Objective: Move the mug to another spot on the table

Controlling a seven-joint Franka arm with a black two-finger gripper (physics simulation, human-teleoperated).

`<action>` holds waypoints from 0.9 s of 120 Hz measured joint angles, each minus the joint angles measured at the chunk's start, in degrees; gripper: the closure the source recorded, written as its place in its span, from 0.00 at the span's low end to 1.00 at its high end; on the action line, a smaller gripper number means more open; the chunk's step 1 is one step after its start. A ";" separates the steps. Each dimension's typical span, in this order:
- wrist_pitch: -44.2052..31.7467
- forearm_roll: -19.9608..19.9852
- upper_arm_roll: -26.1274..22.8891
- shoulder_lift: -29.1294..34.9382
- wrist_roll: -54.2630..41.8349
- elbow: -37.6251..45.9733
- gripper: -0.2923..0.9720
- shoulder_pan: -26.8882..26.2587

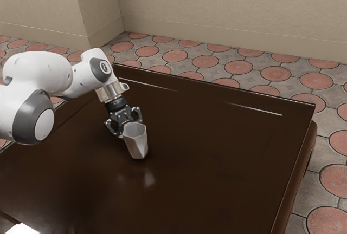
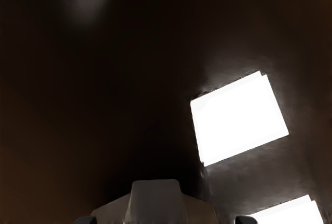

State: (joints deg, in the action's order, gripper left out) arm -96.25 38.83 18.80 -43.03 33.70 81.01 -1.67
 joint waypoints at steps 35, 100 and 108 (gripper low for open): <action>-0.49 -0.15 0.33 3.25 -0.18 2.01 0.34 -0.76; 0.62 -31.11 0.30 34.93 -1.91 7.06 0.25 -10.36; 1.08 -33.61 -0.16 36.16 -5.45 6.92 0.24 -10.64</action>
State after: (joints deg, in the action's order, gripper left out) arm -95.18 5.22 18.64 -6.87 28.24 87.93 -12.31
